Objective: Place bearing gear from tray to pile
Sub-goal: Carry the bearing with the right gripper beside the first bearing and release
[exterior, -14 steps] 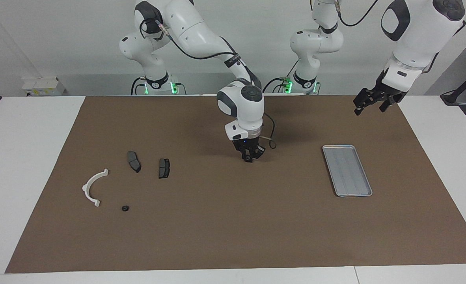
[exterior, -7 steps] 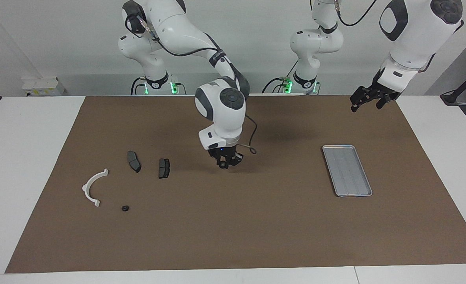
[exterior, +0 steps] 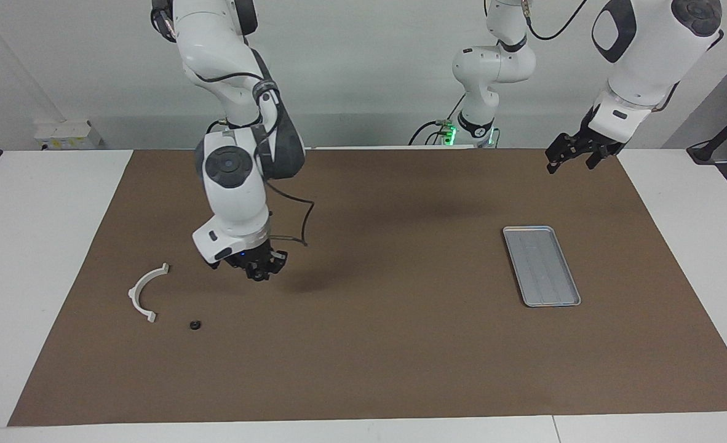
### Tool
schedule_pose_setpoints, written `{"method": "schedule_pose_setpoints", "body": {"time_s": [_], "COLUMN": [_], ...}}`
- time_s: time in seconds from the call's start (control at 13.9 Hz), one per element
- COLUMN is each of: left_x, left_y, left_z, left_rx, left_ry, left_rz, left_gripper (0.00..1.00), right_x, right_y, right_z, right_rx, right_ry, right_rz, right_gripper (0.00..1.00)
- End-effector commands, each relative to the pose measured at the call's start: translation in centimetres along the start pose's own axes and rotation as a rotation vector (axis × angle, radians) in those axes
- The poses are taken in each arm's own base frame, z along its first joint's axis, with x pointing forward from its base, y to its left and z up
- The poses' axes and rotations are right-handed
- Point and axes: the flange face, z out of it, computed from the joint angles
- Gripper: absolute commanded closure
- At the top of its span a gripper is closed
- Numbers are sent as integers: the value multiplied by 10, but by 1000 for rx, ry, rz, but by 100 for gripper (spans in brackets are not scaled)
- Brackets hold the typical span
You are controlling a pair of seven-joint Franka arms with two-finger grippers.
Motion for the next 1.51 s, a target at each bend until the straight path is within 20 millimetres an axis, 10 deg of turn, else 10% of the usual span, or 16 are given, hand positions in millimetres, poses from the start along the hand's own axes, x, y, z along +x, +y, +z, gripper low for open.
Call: {"method": "schedule_pose_setpoints", "body": {"time_s": [0.0, 0.5, 1.01, 1.08, 1.15, 1.44], "left_x": [-6, -6, -6, -6, -6, -6], "left_y": [1, 1, 4, 4, 4, 4], "left_z": [-4, -5, -4, -3, -4, -4], "left_rx": [1, 5, 5, 5, 5, 4], "left_ry": [-1, 3, 6, 4, 6, 7], "left_rz": [13, 18, 23, 21, 23, 21], "left_gripper": [0, 0, 0, 0, 0, 0], "right_x": [5, 26, 28, 28, 28, 25], "right_y": [29, 54, 54, 53, 53, 54], "right_z": [29, 107, 120, 117, 112, 82], "right_rx": [31, 39, 41, 41, 42, 42], "right_ry": [22, 78, 80, 82, 86, 94], "right_rz": [-62, -62, -53, -51, -49, -52], "right_gripper": [100, 100, 100, 62, 1, 0]}}
